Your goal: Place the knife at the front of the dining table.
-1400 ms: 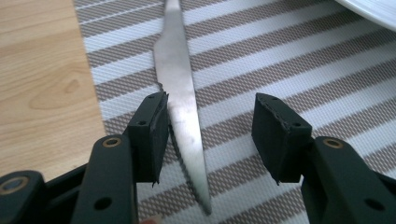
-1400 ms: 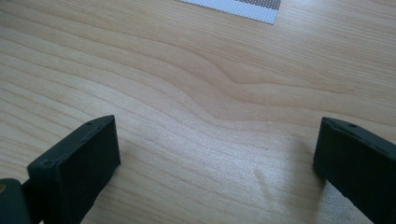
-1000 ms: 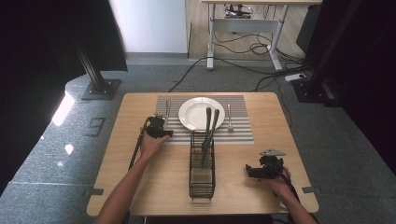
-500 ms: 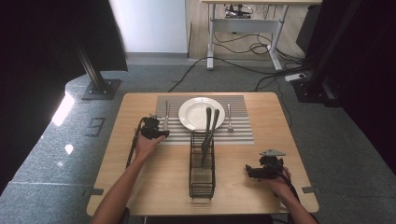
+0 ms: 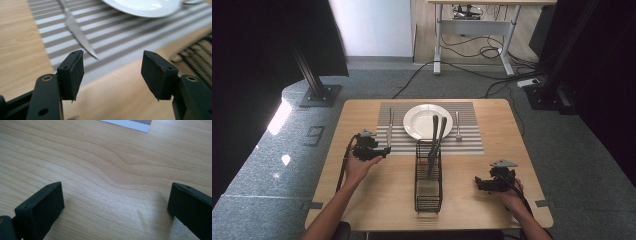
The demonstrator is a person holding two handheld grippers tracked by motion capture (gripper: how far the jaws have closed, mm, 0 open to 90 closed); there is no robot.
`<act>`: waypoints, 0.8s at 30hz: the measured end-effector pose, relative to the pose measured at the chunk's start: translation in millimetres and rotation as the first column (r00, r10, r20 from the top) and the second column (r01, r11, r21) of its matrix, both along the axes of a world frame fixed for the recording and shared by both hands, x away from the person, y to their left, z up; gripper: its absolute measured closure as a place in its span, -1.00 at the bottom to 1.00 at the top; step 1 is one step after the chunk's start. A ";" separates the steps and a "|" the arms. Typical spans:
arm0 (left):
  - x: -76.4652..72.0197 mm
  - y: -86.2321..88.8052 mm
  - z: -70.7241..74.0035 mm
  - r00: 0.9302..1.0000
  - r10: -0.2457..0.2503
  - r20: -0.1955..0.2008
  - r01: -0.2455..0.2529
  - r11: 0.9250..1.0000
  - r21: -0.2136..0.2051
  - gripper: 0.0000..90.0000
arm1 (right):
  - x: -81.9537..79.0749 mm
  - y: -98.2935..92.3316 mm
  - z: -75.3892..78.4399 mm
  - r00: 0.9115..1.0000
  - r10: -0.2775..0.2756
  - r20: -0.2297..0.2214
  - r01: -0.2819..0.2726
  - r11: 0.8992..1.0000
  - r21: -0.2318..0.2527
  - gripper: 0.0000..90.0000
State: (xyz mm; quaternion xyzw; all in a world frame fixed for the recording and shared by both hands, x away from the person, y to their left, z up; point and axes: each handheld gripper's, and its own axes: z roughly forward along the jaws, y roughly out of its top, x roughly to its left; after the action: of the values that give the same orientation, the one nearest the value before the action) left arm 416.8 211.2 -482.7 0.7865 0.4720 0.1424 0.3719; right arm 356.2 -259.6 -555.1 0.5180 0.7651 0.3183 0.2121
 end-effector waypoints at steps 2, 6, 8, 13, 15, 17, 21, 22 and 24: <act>-17.4 -1.6 3.6 1.000 -0.030 0.006 0.030 0.999 -0.013 -0.26 | 0.0 0.1 0.0 1.000 -0.001 0.000 0.001 1.000 0.001 -0.99; -36.4 -0.5 5.3 0.999 -0.054 0.004 0.054 0.997 -0.045 -0.27 | 0.0 0.0 0.0 1.000 -0.001 -0.001 0.001 1.000 0.002 -0.99; -50.5 2.1 4.7 0.998 -0.067 0.006 0.067 0.996 -0.054 -0.27 | 0.0 0.0 -0.1 1.000 -0.002 0.000 0.002 1.000 0.002 -1.00; -67.7 9.8 -0.1 0.998 -0.067 -0.003 0.067 0.996 -0.066 -0.27 | 0.2 0.1 -0.3 1.000 -0.002 0.000 0.002 1.000 0.003 -1.00; -70.6 11.8 -1.2 0.998 -0.069 -0.007 0.068 0.995 -0.069 -0.27 | 0.2 0.1 -0.4 1.000 -0.002 0.001 0.002 1.000 0.003 -1.00; -80.6 17.0 -4.3 0.997 -0.069 -0.018 0.067 0.994 -0.088 -0.27 | 0.1 0.1 -0.5 1.000 -0.003 0.001 0.003 1.000 0.004 -1.00; -95.2 21.3 -9.9 0.997 -0.078 -0.023 0.075 0.993 -0.094 -0.27 | 0.0 0.0 -0.6 1.000 -0.001 0.002 0.001 1.000 0.004 -1.00; -95.2 21.3 -9.9 0.997 -0.078 -0.023 0.075 0.993 -0.094 -0.27 | 0.0 0.0 -0.6 1.000 -0.001 0.002 0.001 1.000 0.004 -1.00; -99.2 22.6 -12.8 0.997 -0.078 -0.023 0.076 0.994 -0.078 -0.27 | 0.2 0.0 -0.7 1.000 0.000 0.003 0.000 1.000 0.004 -1.00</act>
State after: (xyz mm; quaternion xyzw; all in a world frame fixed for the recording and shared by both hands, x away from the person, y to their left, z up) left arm 317.6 233.8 -495.6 0.7911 0.4510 0.0996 0.4010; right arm 356.4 -259.7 -555.8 0.5177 0.7643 0.3206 0.2123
